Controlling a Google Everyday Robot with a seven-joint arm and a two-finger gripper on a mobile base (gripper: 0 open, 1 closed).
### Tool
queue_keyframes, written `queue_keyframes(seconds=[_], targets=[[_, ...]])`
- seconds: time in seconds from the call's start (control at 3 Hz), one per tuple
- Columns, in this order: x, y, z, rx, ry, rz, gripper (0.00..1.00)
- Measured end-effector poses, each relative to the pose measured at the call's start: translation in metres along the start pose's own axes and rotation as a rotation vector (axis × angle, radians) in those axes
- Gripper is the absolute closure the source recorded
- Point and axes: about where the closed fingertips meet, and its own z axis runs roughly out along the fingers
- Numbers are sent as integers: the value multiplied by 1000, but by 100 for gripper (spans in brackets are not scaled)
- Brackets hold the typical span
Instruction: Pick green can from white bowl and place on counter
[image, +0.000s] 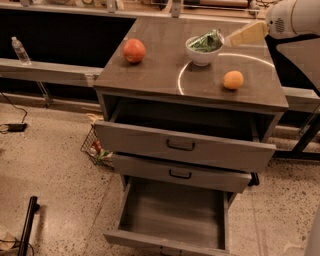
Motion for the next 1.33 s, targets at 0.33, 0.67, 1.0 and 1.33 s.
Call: queue_keyframes(seconds=[0.33,0.67,1.0,1.33], targets=[[9,-14,16,40,-12,40,0],[15,-21,33,61,-13,55,0],[21,-18,55,30,5,74,0],[26,-9,73,-18,31,67,0]])
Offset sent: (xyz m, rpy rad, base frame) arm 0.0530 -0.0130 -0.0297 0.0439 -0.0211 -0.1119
